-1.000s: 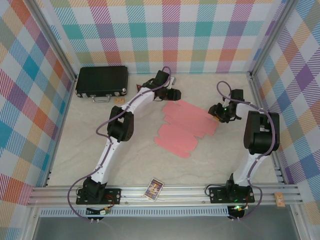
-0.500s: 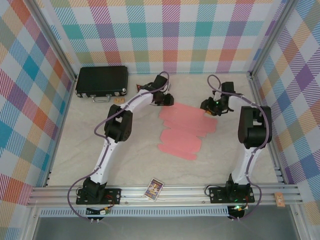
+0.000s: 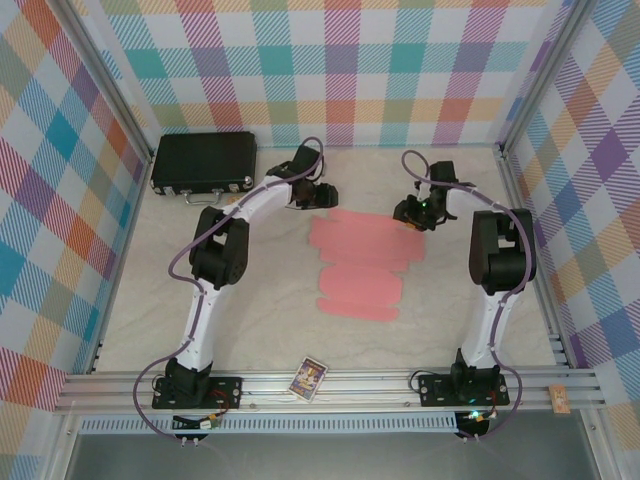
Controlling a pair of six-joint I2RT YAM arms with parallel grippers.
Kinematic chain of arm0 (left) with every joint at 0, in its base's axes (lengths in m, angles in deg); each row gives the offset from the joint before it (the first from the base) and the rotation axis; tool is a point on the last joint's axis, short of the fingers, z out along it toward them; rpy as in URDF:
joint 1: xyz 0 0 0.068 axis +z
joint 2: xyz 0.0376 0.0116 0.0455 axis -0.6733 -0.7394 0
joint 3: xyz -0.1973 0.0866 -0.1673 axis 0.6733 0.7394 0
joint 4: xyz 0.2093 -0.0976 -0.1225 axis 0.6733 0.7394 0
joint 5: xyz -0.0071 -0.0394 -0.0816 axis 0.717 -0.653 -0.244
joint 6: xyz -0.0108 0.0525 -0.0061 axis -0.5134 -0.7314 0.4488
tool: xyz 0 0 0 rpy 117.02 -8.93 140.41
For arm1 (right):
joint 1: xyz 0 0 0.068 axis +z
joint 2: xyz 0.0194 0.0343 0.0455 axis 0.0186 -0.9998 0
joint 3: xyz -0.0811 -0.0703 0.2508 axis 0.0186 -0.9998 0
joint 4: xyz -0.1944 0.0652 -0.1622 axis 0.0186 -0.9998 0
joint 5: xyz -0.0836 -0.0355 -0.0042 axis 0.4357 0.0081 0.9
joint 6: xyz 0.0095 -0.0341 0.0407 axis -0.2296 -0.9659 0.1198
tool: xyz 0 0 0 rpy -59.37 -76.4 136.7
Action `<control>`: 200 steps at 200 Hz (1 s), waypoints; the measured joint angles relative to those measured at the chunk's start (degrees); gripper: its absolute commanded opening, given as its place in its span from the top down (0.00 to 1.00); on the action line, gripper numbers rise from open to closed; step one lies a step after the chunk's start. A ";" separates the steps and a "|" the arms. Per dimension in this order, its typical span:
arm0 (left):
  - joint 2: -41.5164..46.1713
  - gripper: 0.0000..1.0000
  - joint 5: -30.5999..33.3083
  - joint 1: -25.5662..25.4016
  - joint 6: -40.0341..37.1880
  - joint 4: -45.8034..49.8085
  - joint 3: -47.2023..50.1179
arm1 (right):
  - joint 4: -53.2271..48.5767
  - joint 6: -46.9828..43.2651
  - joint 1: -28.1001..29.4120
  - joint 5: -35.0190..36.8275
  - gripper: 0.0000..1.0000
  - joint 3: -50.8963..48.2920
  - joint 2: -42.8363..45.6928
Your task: Fold the paper box
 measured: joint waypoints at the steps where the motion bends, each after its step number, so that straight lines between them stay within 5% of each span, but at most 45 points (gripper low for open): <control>1: -0.04 0.44 0.00 0.00 0.13 0.04 -0.17 | -0.02 0.00 0.00 0.00 0.63 0.00 0.00; 69: -6.05 0.49 -6.05 0.00 1.07 3.17 -9.22 | -0.26 -0.04 0.00 -0.72 0.67 0.02 0.00; 129: -8.24 0.49 -4.63 -0.02 2.56 8.22 -10.78 | -0.26 -0.02 0.00 -1.14 0.68 0.66 -0.22; 200: -8.24 0.69 -10.21 -0.02 3.87 8.79 -11.13 | -0.20 0.00 0.00 -2.93 0.72 0.66 -0.22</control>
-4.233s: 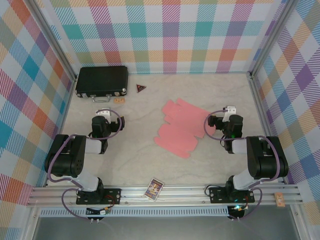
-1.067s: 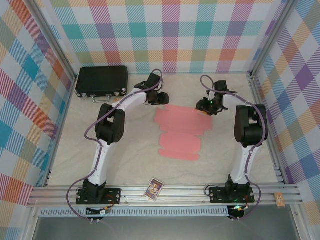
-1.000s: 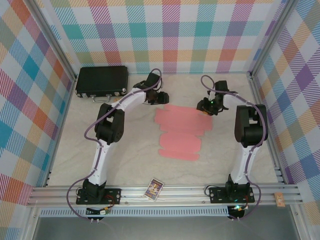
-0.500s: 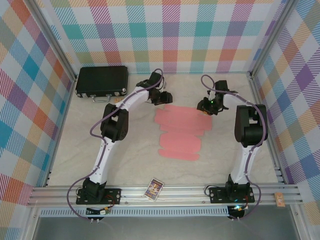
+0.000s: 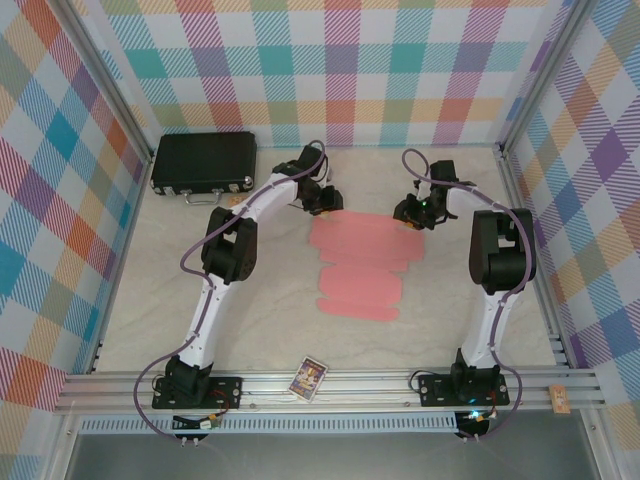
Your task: Fold the paper box
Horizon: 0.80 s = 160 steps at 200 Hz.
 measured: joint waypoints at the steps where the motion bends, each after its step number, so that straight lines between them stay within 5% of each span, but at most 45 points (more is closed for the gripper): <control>1: 0.00 0.69 -0.17 0.00 -0.07 0.00 -0.02 | -0.02 0.02 0.00 -0.04 0.73 0.00 0.00; 160: -0.79 0.56 -9.77 -1.75 1.73 -4.31 -1.40 | 0.50 0.24 0.87 -6.58 0.70 3.17 -2.93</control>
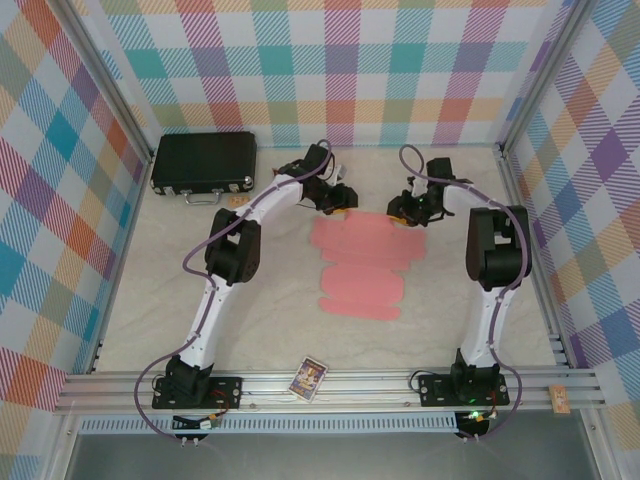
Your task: Fold the paper box
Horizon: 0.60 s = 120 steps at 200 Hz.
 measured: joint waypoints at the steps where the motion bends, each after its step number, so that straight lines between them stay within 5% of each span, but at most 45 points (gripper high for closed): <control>1: -0.04 0.56 -0.02 0.00 0.02 -0.04 0.00 | 0.00 0.00 0.00 0.00 0.70 0.02 -0.04; 120: -2.10 0.47 -2.23 0.02 0.90 -0.35 -1.57 | -0.85 0.13 0.24 3.41 0.64 0.39 1.03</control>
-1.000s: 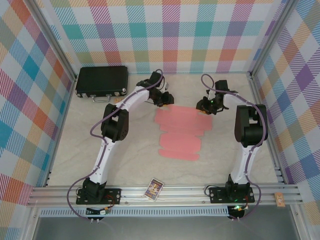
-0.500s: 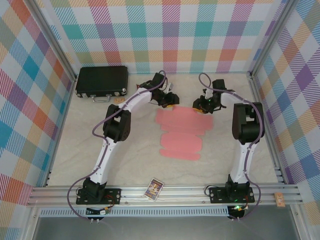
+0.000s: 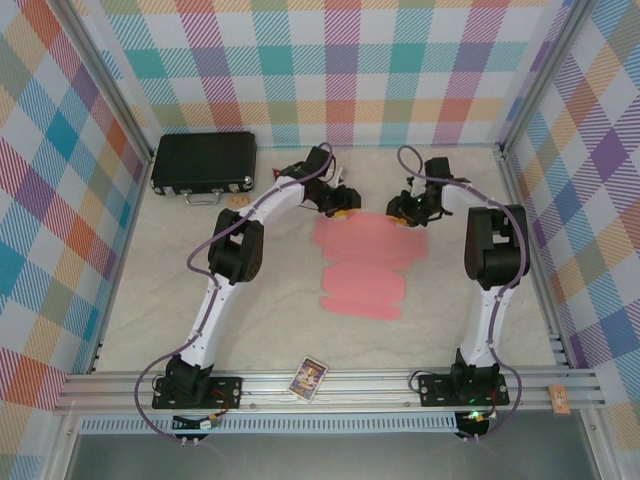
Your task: Fold the paper box
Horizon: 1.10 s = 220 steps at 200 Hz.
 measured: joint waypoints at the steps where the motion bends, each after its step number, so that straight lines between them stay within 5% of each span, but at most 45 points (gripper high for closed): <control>1: 0.02 0.47 0.07 0.00 -0.09 0.02 0.00 | -0.04 -0.02 0.00 0.13 0.64 -0.02 0.15; 62: 7.82 0.37 8.11 0.00 -4.00 4.68 3.87 | -1.57 -0.85 -1.14 6.86 0.60 -6.78 17.07; 139: 37.66 0.31 20.61 0.00 -5.49 1.86 36.94 | -3.76 -0.11 -1.18 9.20 0.57 -28.00 30.67; 220: 35.85 0.39 16.02 -1.90 0.74 -6.45 50.05 | 0.39 4.76 -1.18 9.09 0.58 -38.88 34.56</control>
